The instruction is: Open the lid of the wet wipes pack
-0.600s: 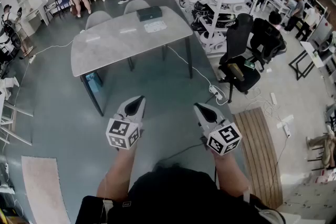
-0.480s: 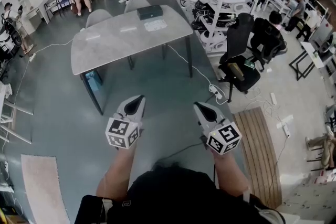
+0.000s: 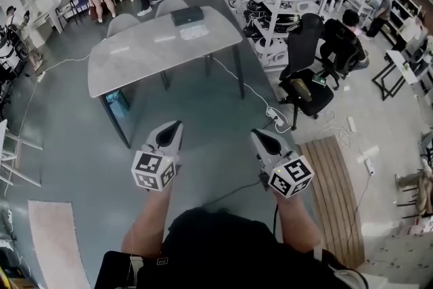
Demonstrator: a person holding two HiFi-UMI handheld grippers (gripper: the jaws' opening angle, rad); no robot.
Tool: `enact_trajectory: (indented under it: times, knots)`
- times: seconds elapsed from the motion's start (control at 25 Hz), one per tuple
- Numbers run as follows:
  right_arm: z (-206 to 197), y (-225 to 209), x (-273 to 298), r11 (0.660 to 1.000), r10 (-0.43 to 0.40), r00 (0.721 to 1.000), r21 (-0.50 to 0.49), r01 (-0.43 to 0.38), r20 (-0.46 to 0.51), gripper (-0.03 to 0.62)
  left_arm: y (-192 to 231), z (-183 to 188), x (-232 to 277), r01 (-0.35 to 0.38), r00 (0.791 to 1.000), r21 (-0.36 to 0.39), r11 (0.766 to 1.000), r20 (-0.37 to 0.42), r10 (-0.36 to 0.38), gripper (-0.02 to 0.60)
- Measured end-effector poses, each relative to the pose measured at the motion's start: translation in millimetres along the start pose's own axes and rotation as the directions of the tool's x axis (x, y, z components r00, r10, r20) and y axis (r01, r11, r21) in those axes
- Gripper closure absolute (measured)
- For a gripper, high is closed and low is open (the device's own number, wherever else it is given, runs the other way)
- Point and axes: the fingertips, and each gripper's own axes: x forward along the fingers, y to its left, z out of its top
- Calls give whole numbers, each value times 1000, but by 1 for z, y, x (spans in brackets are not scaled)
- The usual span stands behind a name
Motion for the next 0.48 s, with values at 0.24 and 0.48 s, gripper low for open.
enact_trajectory:
  times: [0.24, 0.48]
  knots:
    - [-4, -14, -11, 1000, -3, 1000, 26, 3, -1, 591, -15, -7, 4, -3, 1000, -6, 1000, -11, 3, 571]
    - [-7, -9, 3, 1000, 24, 1000, 19, -23, -16, 591, -5, -4, 12, -10, 1000, -4, 1000, 0, 10, 571]
